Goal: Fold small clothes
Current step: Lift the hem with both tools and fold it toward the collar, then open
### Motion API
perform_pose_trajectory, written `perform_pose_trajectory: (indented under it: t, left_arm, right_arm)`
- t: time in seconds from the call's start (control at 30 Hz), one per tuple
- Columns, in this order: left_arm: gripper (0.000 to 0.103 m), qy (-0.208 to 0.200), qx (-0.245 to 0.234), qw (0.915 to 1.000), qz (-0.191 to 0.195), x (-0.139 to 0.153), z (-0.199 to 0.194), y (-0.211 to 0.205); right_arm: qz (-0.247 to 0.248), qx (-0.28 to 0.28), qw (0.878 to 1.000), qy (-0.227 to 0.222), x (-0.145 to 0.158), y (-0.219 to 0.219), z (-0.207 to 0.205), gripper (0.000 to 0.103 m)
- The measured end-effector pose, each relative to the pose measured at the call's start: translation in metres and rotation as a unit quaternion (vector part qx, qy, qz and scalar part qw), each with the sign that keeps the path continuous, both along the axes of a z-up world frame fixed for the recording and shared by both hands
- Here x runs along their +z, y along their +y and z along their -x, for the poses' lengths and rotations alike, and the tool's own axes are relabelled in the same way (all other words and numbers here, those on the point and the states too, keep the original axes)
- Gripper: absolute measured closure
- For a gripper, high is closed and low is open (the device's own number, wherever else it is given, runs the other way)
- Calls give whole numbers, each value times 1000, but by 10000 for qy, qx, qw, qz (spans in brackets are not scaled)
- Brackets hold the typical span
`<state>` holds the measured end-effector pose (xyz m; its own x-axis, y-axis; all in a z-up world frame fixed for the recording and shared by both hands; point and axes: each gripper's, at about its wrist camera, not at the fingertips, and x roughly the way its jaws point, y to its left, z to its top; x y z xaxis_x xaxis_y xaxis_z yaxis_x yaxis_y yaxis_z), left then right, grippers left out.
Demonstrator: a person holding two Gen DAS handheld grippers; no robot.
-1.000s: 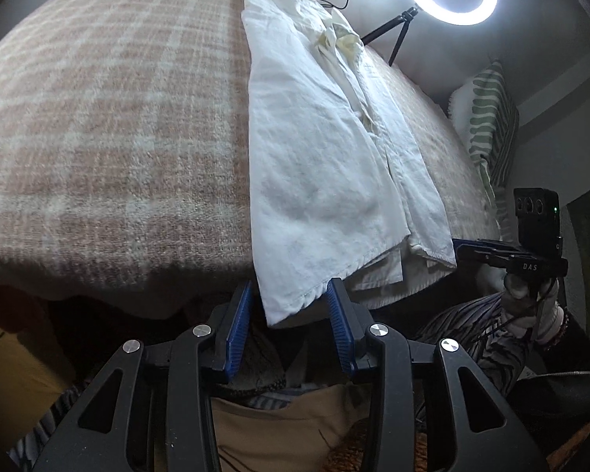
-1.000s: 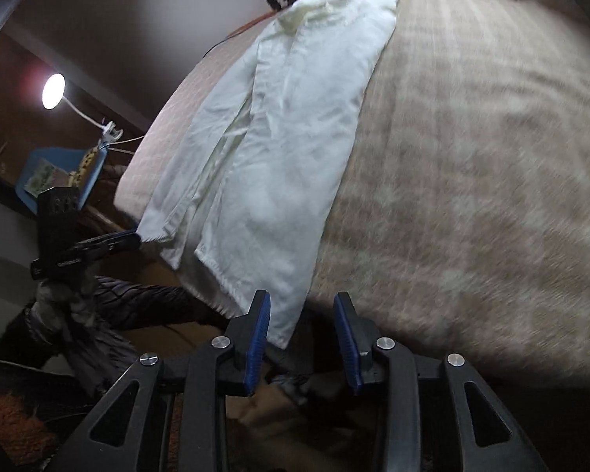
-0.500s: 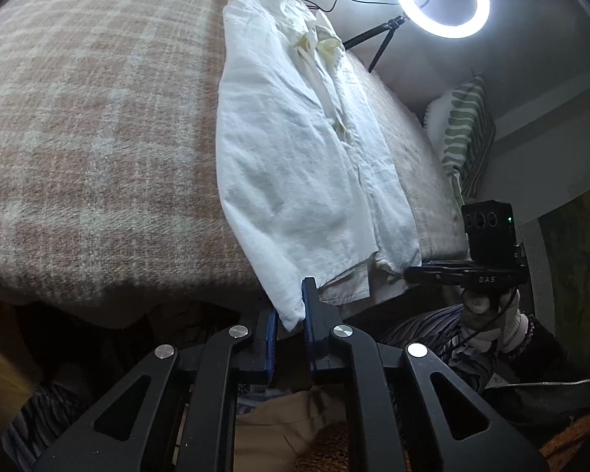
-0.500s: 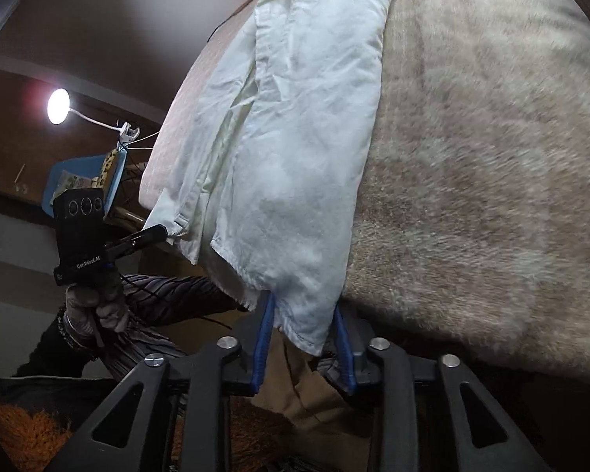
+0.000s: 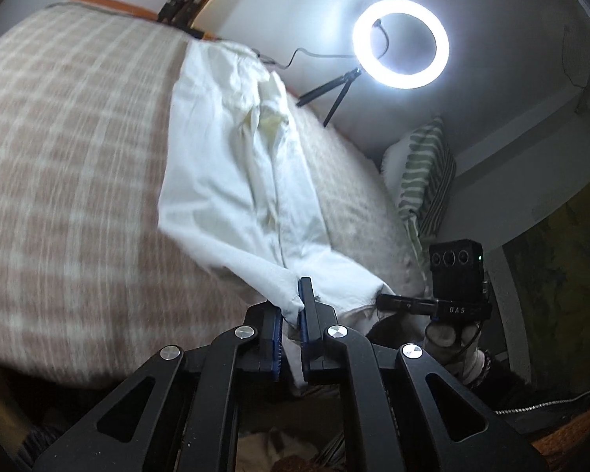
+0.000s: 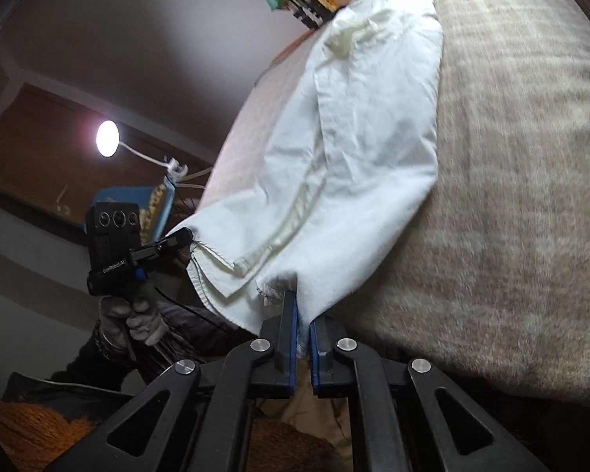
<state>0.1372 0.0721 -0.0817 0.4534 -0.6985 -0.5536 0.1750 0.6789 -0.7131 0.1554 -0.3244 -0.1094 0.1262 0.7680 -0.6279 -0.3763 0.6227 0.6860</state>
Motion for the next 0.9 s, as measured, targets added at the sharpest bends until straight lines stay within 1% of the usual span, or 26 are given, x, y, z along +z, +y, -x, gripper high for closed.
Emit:
perform_pose_trajectory:
  t: [0.2,0.27,0.33,0.4,0.63,0.77,0.9]
  left_arm:
    - [97,-242,148,9996,21,17,-45,3]
    - [97,-248,225,9994,42,18,-64,7]
    - [97,-262,249,9993,-97,16,-82,5]
    - [97,-213,292,9992,-144,10,-99,4]
    - [97,31,478,9979,-433,-14,-148,5]
    - [97,139,529,9969,-574,-27,-170,3]
    - [97,261,508,9962,-653,-39,-181,0]
  right_arm:
    - [-221,-357,9987,-285,28,-1,-36,100]
    - [-256,-513,9979,-293,33,0,-52,100]
    - [-292,-695,9969,-244,35,-1,-72,100]
    - [-302,-847,9958,-171,35,1,-90,100]
    - [-120,-1289,9915,106,19,-3,-146,100]
    - [-67,-1529,9874,395,3,-8,-166,100]
    - [-73,-1556,9865,511,-6,-8,-182,100]
